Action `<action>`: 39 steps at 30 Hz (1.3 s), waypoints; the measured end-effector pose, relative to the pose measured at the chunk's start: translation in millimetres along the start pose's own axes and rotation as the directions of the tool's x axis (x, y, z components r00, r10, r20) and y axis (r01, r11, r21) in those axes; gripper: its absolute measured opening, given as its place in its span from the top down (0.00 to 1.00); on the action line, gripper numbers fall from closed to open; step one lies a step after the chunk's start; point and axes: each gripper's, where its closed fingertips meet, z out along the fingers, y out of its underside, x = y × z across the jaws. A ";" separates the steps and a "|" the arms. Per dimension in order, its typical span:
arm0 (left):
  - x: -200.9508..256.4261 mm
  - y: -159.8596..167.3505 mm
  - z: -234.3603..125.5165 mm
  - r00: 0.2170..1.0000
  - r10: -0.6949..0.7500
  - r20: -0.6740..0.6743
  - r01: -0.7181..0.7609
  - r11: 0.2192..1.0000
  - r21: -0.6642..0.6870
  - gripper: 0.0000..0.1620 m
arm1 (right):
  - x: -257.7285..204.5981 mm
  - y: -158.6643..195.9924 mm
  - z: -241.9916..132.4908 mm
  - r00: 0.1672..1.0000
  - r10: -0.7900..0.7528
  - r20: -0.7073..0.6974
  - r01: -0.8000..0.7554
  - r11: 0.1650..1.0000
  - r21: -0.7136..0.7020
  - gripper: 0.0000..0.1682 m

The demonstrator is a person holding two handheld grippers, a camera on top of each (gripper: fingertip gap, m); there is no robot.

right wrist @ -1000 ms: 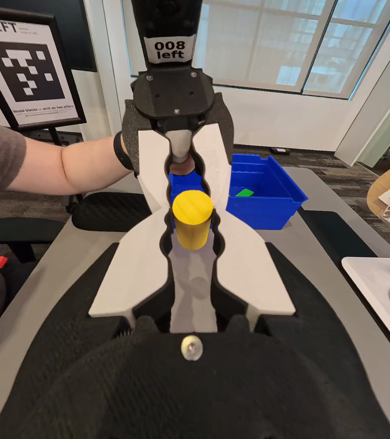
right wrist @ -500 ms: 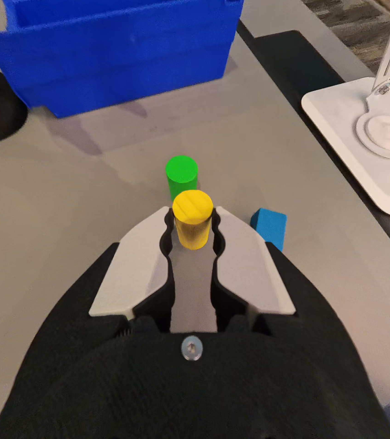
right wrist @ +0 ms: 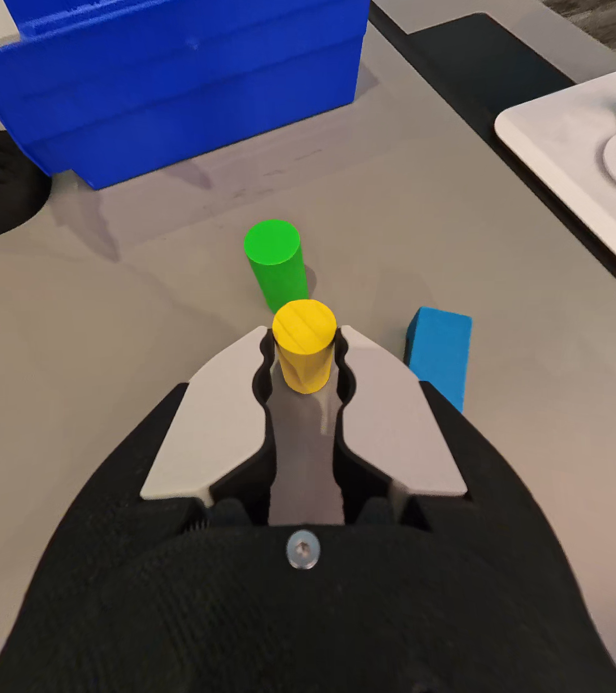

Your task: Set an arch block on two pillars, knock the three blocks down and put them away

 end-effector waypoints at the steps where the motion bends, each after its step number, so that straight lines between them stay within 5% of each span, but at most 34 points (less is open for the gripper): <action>1: -0.1 -1.3 0.5 1.000 -0.002 -0.002 0.002 1.000 0.001 0.49 | 0.0 0.0 0.2 1.000 -0.011 -0.003 0.011 1.000 0.000 0.81; 4: 11.2 -10.5 0.6 0.993 -0.063 -0.102 0.066 0.997 0.027 0.51 | -0.1 0.0 -0.3 0.999 -0.033 -0.017 0.033 0.999 -0.009 0.81; 6: 14.0 -22.6 -1.4 0.984 -0.106 -0.144 0.117 0.991 0.065 0.51 | 1.5 -7.2 -5.8 0.997 -0.047 -0.055 0.047 0.999 -0.004 0.69; 12: 10.1 -81.4 -20.3 0.989 -0.060 -0.138 0.088 0.973 0.211 0.54 | 22.6 -56.3 -52.1 0.982 0.054 -0.181 -0.014 0.977 0.214 0.72; 18: 1.3 -158.2 -47.5 0.999 -0.035 -0.011 0.036 0.877 0.478 0.62 | 65.0 -5.1 -27.1 0.941 0.195 -0.276 -0.187 0.981 0.053 0.72; 24: 1.1 -150.9 -53.9 0.991 -0.119 -0.060 0.133 0.849 0.511 0.64 | 73.9 36.4 -7.3 0.931 0.069 -0.359 -0.132 0.979 -0.153 0.73; 25: -2.0 -148.1 -53.5 0.990 -0.125 -0.061 0.139 0.853 0.503 0.64 | 73.9 38.5 -6.6 0.931 0.063 -0.358 -0.131 0.977 -0.170 0.80; 29: -10.1 -139.1 -57.6 0.988 -0.135 -0.077 0.156 0.857 0.492 0.66 | 81.5 -4.1 -28.4 0.896 0.071 -0.438 -0.078 0.997 0.001 0.80; 33: -7.7 -140.4 -62.1 0.986 -0.127 -0.105 0.162 0.853 0.496 0.67 | 18.2 -71.0 -42.3 0.986 -0.084 -0.145 0.114 0.971 0.210 0.80; 39: 8.0 -146.0 -62.8 0.990 -0.067 -0.126 0.121 0.860 0.496 0.67 | -6.2 -46.0 -15.1 0.978 -0.206 -0.023 0.206 0.978 0.018 0.80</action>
